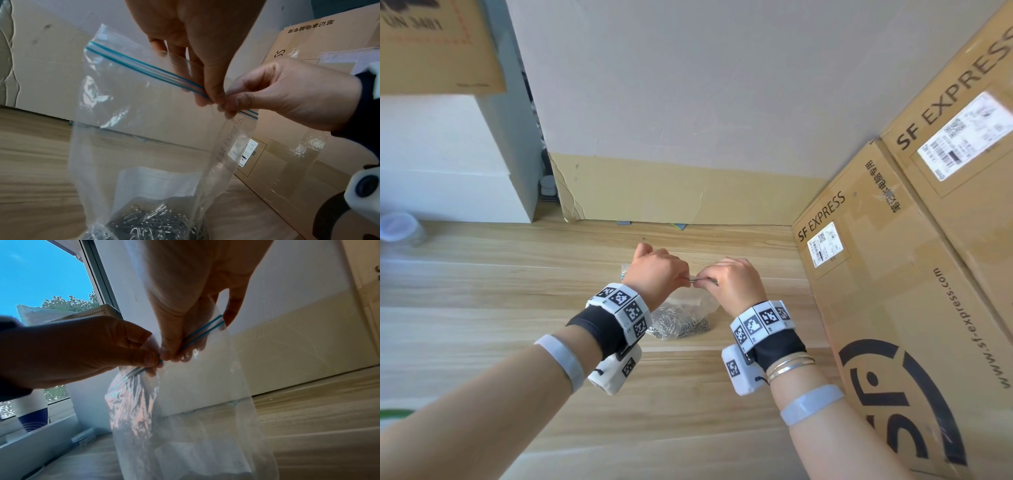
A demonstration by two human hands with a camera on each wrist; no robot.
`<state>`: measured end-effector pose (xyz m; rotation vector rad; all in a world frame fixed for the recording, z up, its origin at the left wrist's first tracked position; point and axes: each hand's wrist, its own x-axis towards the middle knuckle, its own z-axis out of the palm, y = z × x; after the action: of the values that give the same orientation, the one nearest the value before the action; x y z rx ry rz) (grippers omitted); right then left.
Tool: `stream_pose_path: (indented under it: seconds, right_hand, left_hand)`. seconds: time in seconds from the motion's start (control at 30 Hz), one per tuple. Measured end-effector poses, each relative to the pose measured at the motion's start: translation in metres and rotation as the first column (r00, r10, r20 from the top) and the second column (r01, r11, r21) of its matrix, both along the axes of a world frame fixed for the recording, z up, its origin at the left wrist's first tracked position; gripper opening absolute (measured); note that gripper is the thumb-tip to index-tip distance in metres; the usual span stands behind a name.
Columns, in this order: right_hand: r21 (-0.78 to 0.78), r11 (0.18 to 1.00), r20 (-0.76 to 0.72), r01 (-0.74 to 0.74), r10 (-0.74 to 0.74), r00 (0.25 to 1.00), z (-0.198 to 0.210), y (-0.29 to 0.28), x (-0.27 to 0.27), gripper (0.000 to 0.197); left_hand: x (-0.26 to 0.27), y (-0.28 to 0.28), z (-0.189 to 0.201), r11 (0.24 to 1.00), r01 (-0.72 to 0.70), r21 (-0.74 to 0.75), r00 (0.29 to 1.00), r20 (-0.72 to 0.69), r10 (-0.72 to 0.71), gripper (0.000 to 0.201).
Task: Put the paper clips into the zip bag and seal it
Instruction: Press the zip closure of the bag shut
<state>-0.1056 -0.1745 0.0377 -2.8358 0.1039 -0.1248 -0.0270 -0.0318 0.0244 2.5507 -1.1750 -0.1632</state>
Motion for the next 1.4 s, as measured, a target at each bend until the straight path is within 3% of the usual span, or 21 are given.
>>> stream_pose_path:
  seconds: [0.23, 0.47, 0.7, 0.9, 1.17, 1.4]
  right_hand:
    - [0.005, 1.000, -0.042, 0.004, -0.003, 0.999, 0.000, 0.000, -0.001, 0.014]
    - [0.019, 1.000, -0.002, 0.007, -0.007, 1.000, -0.004, -0.002, -0.001, 0.011]
    - [0.083, 0.994, -0.023, 0.075, -0.073, 0.997, 0.004, 0.003, 0.000, 0.009]
    - [0.108, 0.993, -0.068, 0.057, -0.050, 0.996, 0.005, 0.005, 0.002, 0.013]
    - [0.063, 0.997, 0.037, 0.050, -0.052, 0.998, 0.001, 0.010, 0.003, 0.007]
    - [0.068, 0.996, -0.023, 0.049, -0.047, 0.999, 0.000, 0.011, 0.004, 0.006]
  left_hand:
    - [-0.002, -0.002, 0.000, 1.000, -0.020, -0.018, 1.000, -0.013, 0.020, 0.023]
    - [0.003, -0.004, 0.006, 0.997, -0.058, 0.059, 0.994, -0.087, 0.063, 0.022]
    - [0.004, -0.006, 0.008, 0.990, -0.034, 0.134, 0.997, -0.067, 0.044, 0.025]
    - [0.006, -0.004, 0.006, 0.994, -0.066, 0.086, 0.995, -0.069, 0.072, 0.022]
    - [0.006, -0.004, 0.006, 0.995, -0.061, 0.079, 0.996, -0.063, 0.066, 0.021]
    - [-0.001, -0.007, 0.002, 0.999, -0.025, 0.039, 0.999, -0.033, 0.027, 0.015]
